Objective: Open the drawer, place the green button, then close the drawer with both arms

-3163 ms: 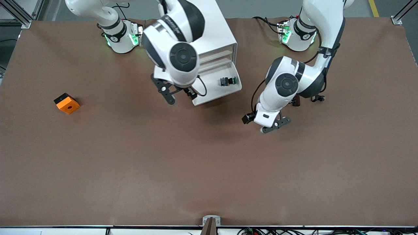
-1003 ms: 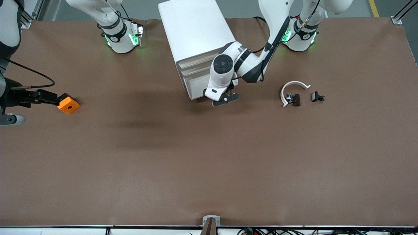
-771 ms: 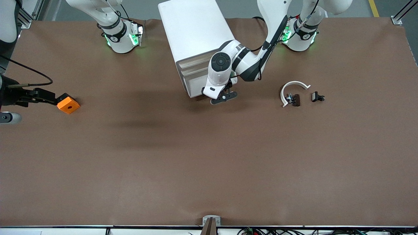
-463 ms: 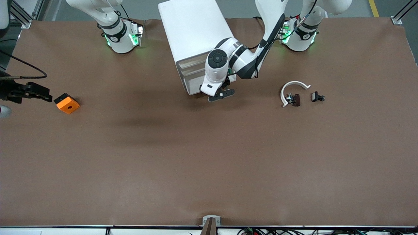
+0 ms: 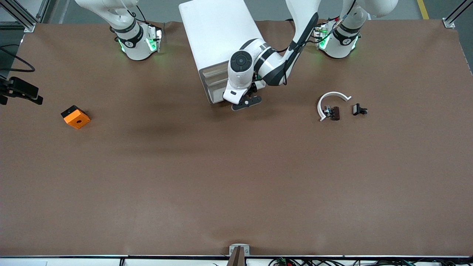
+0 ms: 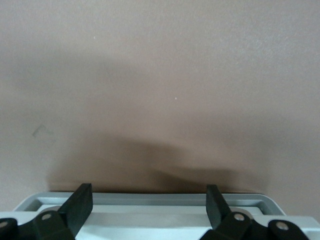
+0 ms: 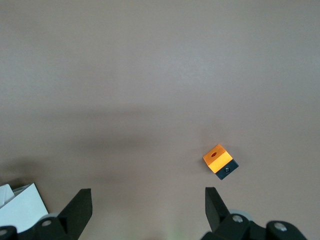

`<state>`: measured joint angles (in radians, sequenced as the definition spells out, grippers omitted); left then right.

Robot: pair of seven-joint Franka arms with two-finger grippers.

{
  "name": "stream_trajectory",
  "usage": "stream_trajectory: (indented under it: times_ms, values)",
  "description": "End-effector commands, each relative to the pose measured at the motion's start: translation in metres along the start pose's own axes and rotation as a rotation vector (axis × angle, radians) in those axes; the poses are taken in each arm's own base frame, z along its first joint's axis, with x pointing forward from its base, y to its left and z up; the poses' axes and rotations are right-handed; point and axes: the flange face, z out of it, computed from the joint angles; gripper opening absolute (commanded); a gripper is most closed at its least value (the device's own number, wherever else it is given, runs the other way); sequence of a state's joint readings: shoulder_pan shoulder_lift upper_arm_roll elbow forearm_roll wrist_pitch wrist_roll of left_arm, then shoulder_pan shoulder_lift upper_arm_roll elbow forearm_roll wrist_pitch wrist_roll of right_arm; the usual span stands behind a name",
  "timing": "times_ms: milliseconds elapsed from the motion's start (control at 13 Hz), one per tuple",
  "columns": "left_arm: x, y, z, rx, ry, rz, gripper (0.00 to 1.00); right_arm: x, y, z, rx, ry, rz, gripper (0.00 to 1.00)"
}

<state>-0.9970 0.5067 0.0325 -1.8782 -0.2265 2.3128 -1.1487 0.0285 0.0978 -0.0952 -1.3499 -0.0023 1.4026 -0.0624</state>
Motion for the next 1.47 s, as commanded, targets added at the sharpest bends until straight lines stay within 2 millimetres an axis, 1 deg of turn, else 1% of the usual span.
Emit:
stream_trajectory:
  times_ms: [0, 154, 231, 309, 386, 463, 694, 926, 1080, 1157, 1234, 1311, 1389]
  values:
    - [-0.021, 0.008, 0.003, 0.002, -0.006, -0.006, 1.0, -0.021, 0.0, -0.002, 0.014, 0.012, 0.01, 1.0]
    - [-0.028, 0.007, 0.01, 0.021, -0.012, 0.003, 1.0, -0.039, 0.001, -0.005, 0.018, 0.012, 0.011, 1.0]
    - [-0.03, 0.008, 0.011, 0.023, -0.013, 0.006, 1.0, -0.046, 0.007, -0.003, 0.021, 0.006, 0.023, 1.0]
    - [-0.035, 0.009, 0.015, 0.027, -0.019, 0.015, 1.0, -0.053, 0.012, -0.001, 0.024, 0.006, 0.034, 1.0]
    - [-0.042, 0.01, 0.017, 0.029, -0.026, 0.023, 1.0, -0.059, 0.015, 0.001, 0.025, 0.023, 0.04, 1.0]
    - [-0.043, 0.01, 0.017, 0.029, -0.026, 0.025, 1.0, -0.064, 0.017, 0.002, 0.026, 0.032, 0.043, 1.0]
    - [-0.053, 0.012, 0.017, 0.028, -0.034, 0.038, 1.0, -0.073, 0.026, 0.005, 0.03, 0.028, 0.062, 1.0]
    - [-0.053, 0.013, 0.017, 0.027, -0.034, 0.039, 1.0, -0.078, 0.034, 0.011, 0.033, 0.01, 0.079, 1.0]
    - [-0.05, 0.016, 0.011, 0.014, -0.032, 0.04, 1.0, -0.077, 0.035, 0.01, 0.033, 0.008, 0.079, 1.0]
    - [-0.045, 0.017, 0.009, 0.008, -0.03, 0.041, 1.0, -0.076, 0.034, 0.01, 0.032, 0.011, 0.066, 1.0]
    - [-0.037, 0.017, 0.006, 0.002, -0.027, 0.039, 1.0, -0.076, 0.032, 0.005, 0.032, 0.024, 0.059, 1.0]
    - [-0.025, 0.018, 0.0, -0.011, -0.023, 0.024, 1.0, -0.076, 0.028, -0.003, 0.027, 0.031, 0.051, 1.0]
    - [-0.009, 0.019, -0.008, -0.028, -0.019, 0.012, 1.0, -0.077, 0.03, -0.006, 0.024, 0.031, 0.055, 1.0]
